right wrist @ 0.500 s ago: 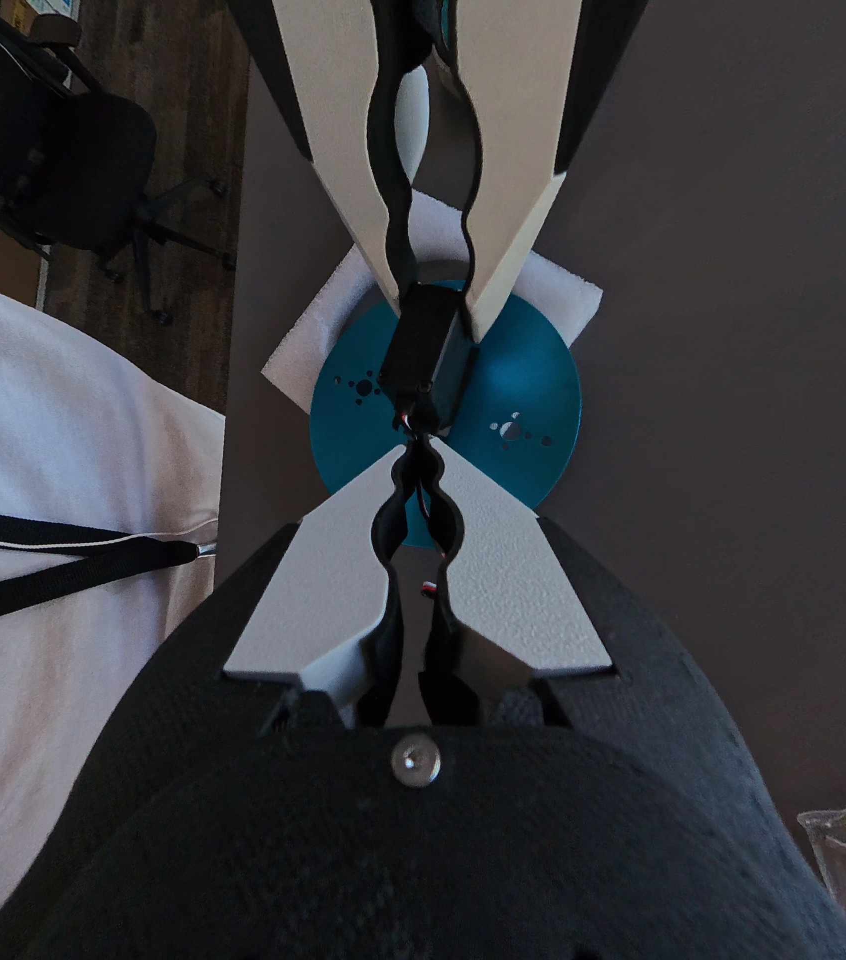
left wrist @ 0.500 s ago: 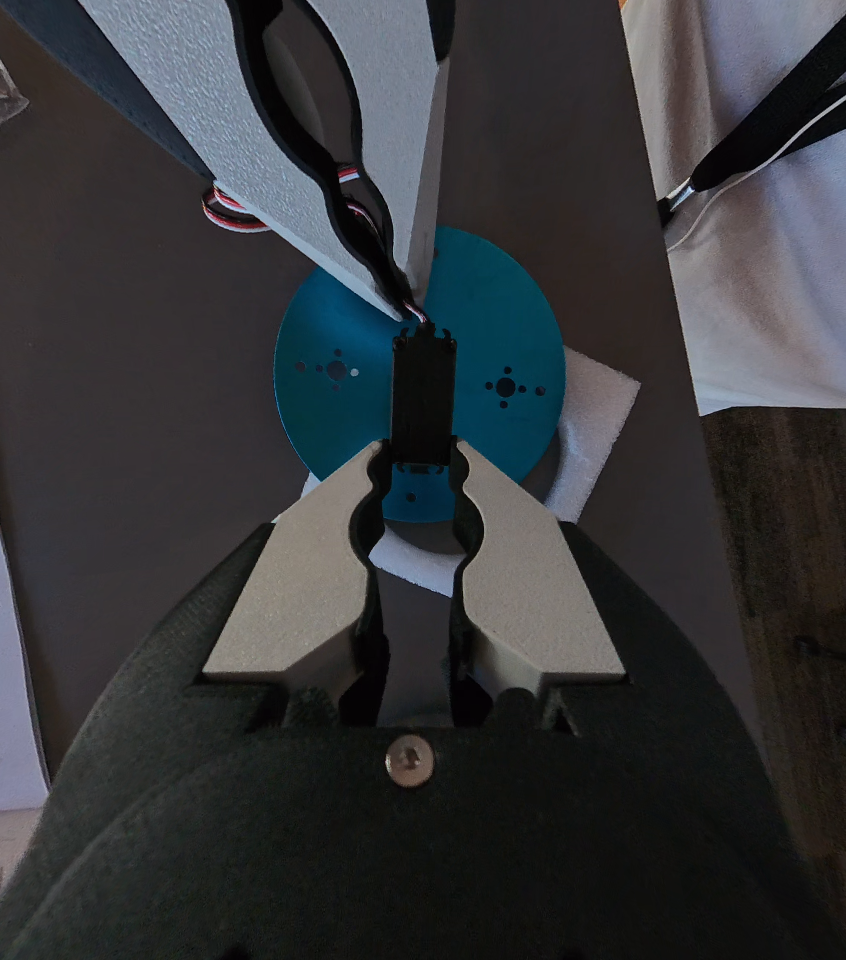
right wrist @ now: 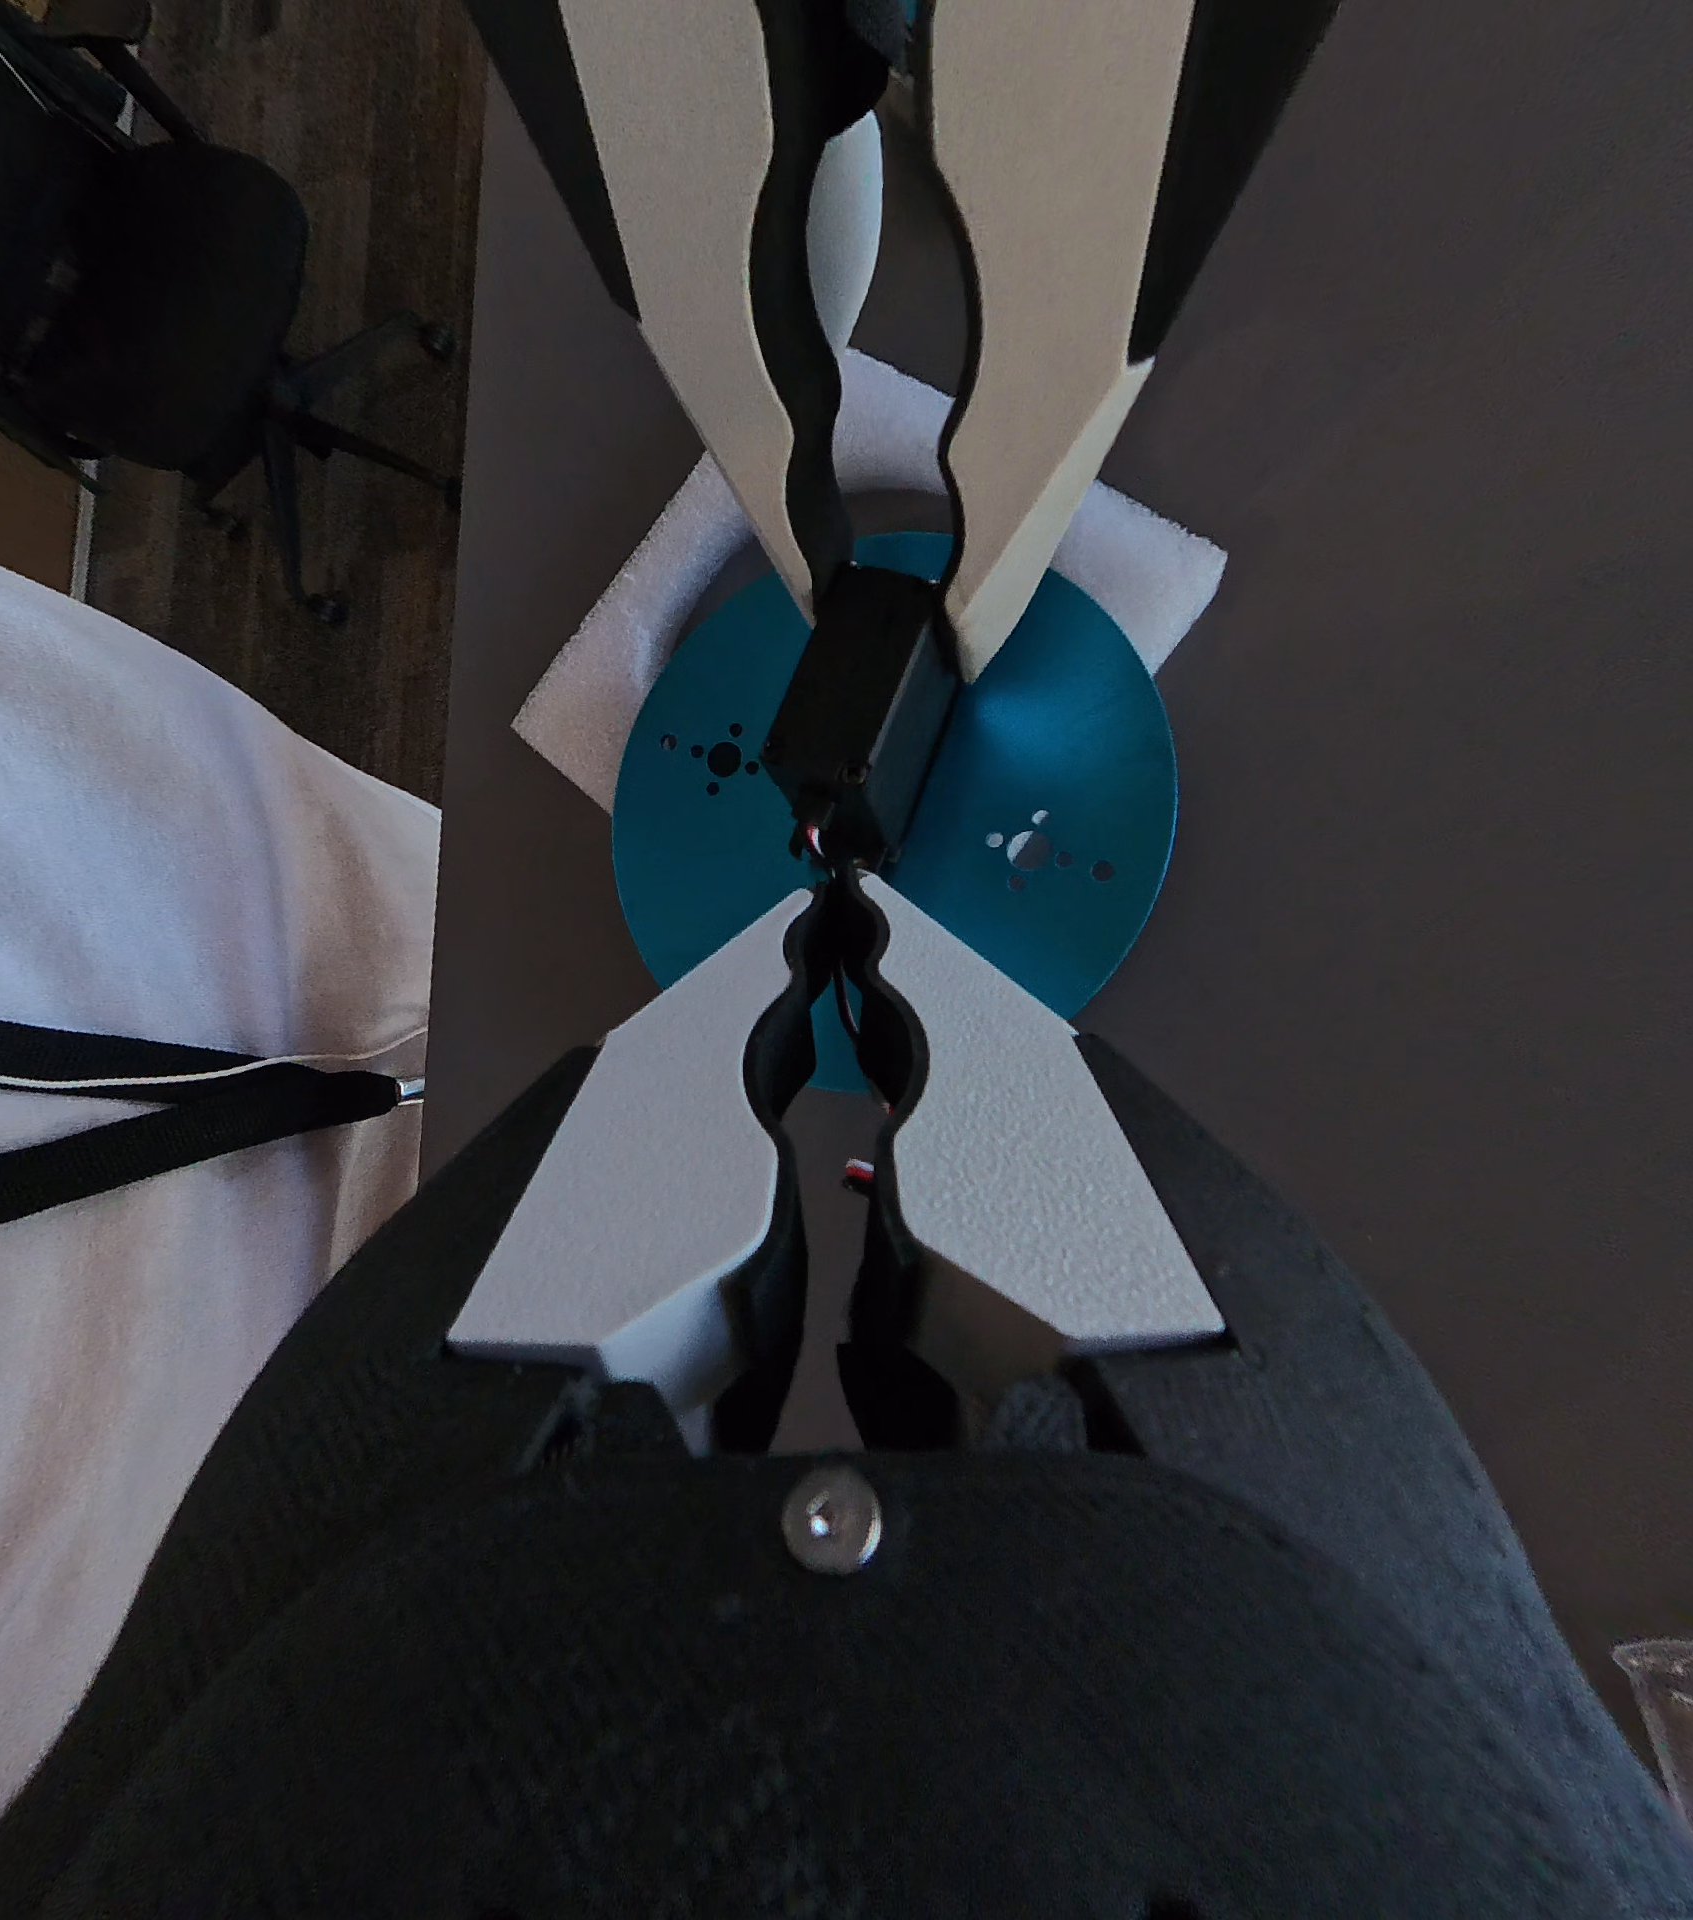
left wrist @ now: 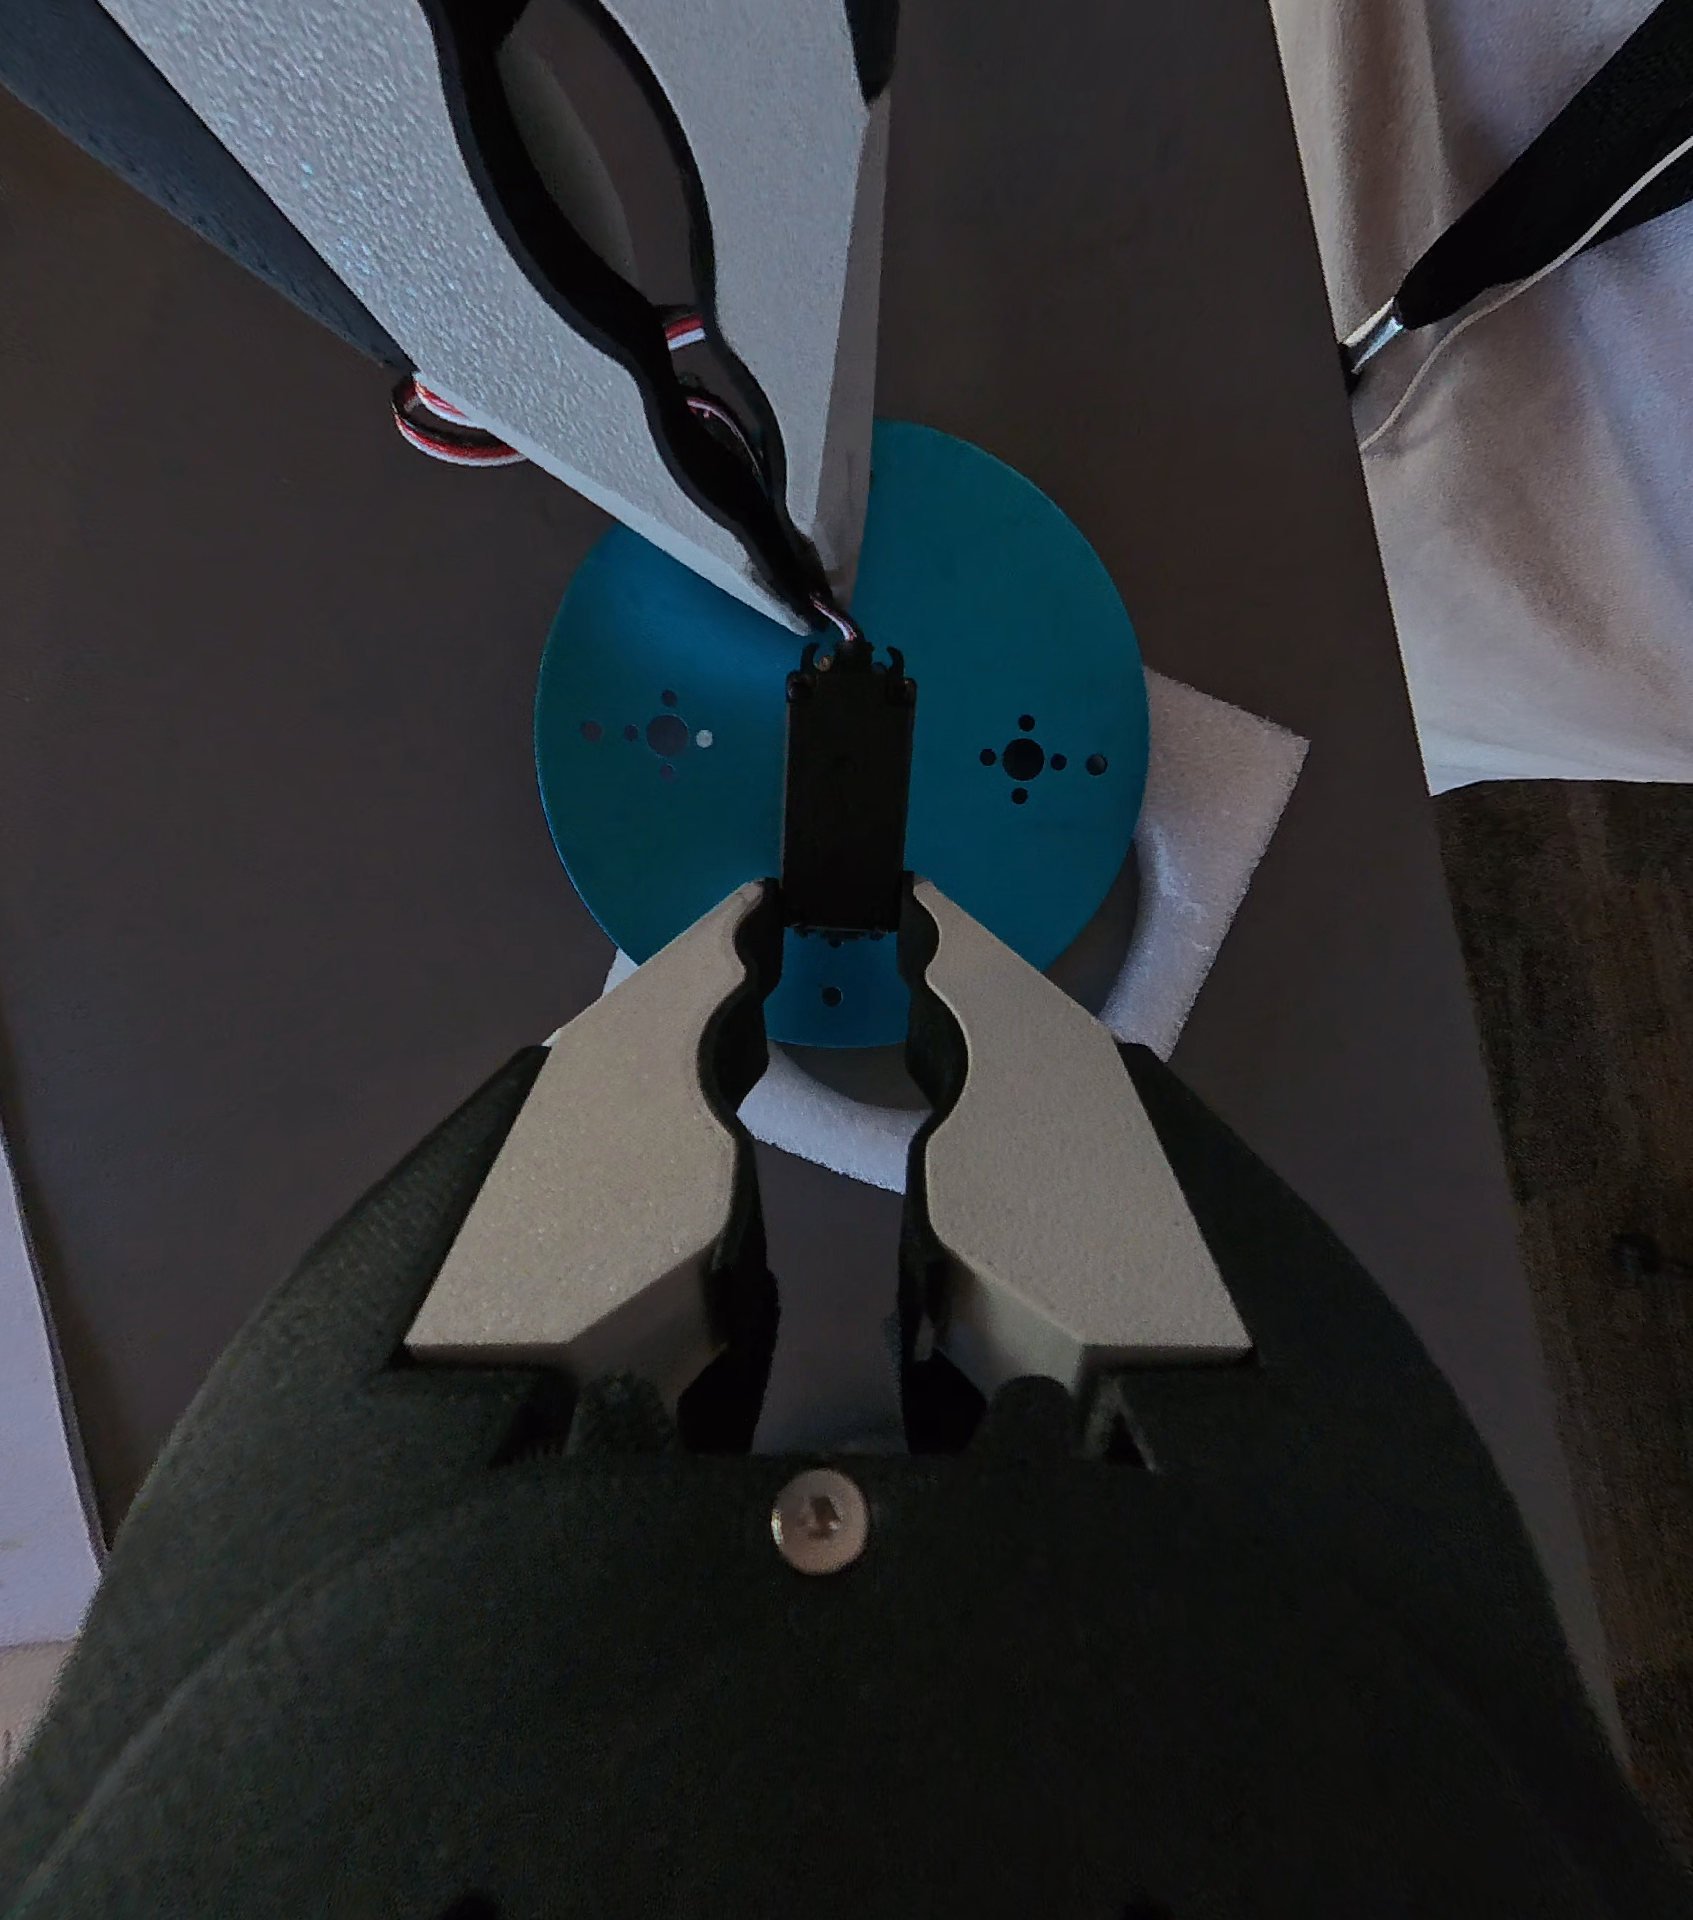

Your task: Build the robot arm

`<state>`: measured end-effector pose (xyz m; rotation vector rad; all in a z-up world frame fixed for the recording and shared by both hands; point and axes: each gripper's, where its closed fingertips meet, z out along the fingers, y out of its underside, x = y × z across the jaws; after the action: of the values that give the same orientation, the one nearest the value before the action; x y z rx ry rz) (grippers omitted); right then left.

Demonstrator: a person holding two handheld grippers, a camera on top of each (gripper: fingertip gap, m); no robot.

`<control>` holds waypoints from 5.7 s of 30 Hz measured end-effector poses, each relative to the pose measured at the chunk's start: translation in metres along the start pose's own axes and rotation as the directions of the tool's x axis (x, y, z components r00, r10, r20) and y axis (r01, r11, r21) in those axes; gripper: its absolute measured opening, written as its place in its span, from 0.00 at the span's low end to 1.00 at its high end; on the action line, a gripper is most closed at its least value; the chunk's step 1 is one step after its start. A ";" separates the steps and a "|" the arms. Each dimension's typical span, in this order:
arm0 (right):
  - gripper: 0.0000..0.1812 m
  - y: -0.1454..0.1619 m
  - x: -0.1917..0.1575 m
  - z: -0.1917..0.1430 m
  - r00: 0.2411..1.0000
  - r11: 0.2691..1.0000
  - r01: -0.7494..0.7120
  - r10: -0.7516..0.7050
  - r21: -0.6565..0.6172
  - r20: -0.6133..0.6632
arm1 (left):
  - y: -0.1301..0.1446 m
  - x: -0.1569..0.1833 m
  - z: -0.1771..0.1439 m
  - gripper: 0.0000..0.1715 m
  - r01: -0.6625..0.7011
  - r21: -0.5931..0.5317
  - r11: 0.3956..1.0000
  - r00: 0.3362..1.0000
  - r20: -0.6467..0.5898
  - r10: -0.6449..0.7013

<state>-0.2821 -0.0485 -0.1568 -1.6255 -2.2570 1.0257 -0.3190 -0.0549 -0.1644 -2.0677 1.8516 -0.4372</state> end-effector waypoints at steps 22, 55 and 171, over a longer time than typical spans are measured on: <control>0.00 0.002 0.000 0.004 0.998 0.999 -0.032 0.032 0.006 0.059 | -0.014 0.000 -0.011 0.17 0.108 0.124 0.986 0.994 0.007 -0.109; 0.16 -0.013 -0.003 -0.007 0.995 0.994 -0.084 0.080 0.069 0.056 | 0.010 -0.007 -0.053 0.09 0.655 0.365 0.661 0.743 -0.152 -0.652; 0.03 0.022 -0.018 -0.071 0.699 0.695 0.714 -0.699 0.092 -0.151 | -0.100 0.039 -0.004 0.07 0.306 0.951 0.036 0.317 -0.066 -0.946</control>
<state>-0.2225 -0.0307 -0.1131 -0.5920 -2.3382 0.8229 -0.2277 -0.0841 -0.1166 -1.7410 -0.1499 -0.6164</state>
